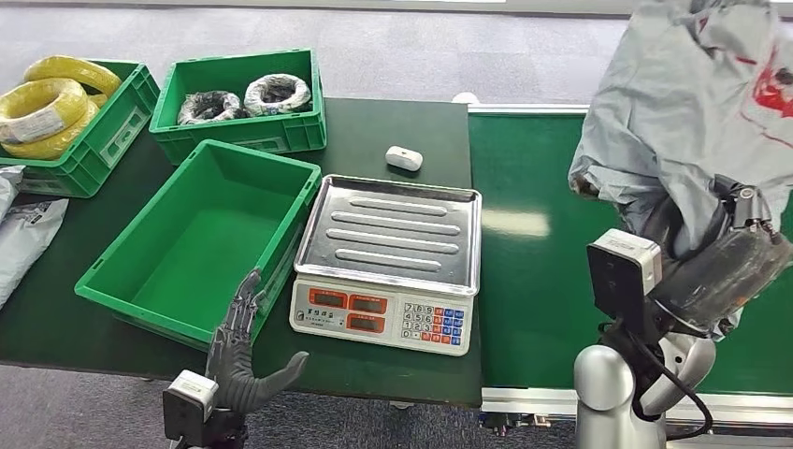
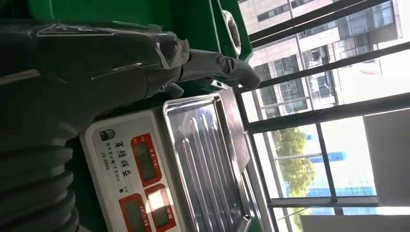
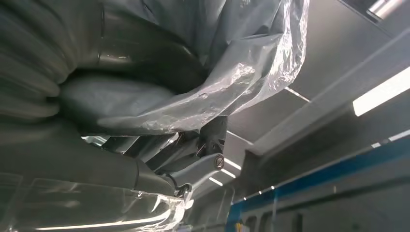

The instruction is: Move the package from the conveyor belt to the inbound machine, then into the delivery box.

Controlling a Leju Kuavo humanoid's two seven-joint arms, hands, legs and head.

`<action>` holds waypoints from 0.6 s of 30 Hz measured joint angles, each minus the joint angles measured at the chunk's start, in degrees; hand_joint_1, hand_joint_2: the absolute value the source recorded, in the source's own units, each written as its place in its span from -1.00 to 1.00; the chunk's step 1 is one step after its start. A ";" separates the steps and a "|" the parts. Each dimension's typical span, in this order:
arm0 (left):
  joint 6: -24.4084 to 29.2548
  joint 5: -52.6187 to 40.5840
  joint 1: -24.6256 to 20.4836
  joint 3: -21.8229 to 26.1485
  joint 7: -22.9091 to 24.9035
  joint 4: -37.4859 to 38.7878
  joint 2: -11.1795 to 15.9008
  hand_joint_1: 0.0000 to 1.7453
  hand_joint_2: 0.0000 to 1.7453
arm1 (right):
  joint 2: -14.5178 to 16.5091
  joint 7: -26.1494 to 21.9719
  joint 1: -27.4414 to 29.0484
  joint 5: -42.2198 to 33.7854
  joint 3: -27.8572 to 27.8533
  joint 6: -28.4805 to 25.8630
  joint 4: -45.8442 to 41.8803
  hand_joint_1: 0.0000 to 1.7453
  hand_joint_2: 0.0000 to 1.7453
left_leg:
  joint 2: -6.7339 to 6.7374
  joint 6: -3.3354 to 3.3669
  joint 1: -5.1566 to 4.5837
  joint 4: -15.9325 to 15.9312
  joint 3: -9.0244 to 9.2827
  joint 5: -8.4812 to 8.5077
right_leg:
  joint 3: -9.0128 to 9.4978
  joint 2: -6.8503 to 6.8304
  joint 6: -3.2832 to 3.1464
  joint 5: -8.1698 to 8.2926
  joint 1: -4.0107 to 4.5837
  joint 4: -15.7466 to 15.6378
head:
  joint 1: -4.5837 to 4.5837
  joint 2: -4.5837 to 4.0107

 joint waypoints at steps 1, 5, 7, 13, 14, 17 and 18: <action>0.15 0.09 -0.26 -0.13 -0.15 0.39 0.00 -1.00 1.00 | -0.01 0.36 -0.77 0.31 0.28 -0.01 -0.33 1.00 1.00 | 0.00 0.00 0.00 0.00 0.01 0.00 | 0.01 0.00 0.00 0.00 0.00 0.00 | 0.01 0.00; 1.03 0.72 -1.17 -0.43 -0.82 1.73 0.02 -1.00 1.00 | -0.18 0.79 -3.02 -2.39 1.86 1.34 -0.28 1.00 1.00 | 0.00 0.00 0.00 0.00 0.00 0.00 | 0.03 -0.01 0.00 0.00 0.00 0.01 | 0.01 0.01; 1.35 1.28 -1.64 -0.57 -1.24 2.34 0.09 -1.00 1.00 | -0.41 -0.82 -3.94 -6.29 3.24 4.13 0.55 1.00 1.00 | 0.00 0.00 0.00 0.00 -0.01 0.00 | 0.03 0.00 0.00 0.00 0.00 0.01 | 0.01 0.01; 0.82 3.30 -3.69 -0.92 -2.45 4.64 0.74 -1.00 1.00 | -1.52 -10.45 -7.51 -15.19 12.76 18.71 7.53 1.00 1.00 | -0.03 -0.01 0.03 0.00 -0.01 0.02 | 0.01 -0.01 0.00 0.00 0.03 0.03 | 0.00 0.00; 0.81 3.49 -3.95 -1.02 -2.55 4.99 0.84 -1.00 1.00 | -1.50 -10.76 -8.17 -15.14 14.43 19.17 9.08 1.00 1.00 | -0.03 -0.02 0.03 0.00 -0.02 0.02 | 0.02 -0.01 0.00 0.00 0.04 0.04 | -0.01 0.01; 0.81 4.00 -4.38 -1.42 -2.81 5.75 1.11 -1.00 1.00 | -1.33 -11.05 -9.82 -15.63 18.77 19.12 13.83 1.00 1.00 | -0.01 -0.02 0.04 -0.01 -0.03 0.03 | 0.01 -0.01 0.00 0.00 0.05 0.06 | 0.00 0.01; 0.84 4.14 -4.43 -1.55 -2.85 5.92 1.19 -1.00 1.00 | -1.23 -11.15 -10.22 -15.93 19.94 18.94 15.25 1.00 1.00 | -0.01 -0.02 0.04 -0.01 -0.04 0.03 | 0.00 -0.01 0.00 0.00 0.04 0.06 | 0.01 0.01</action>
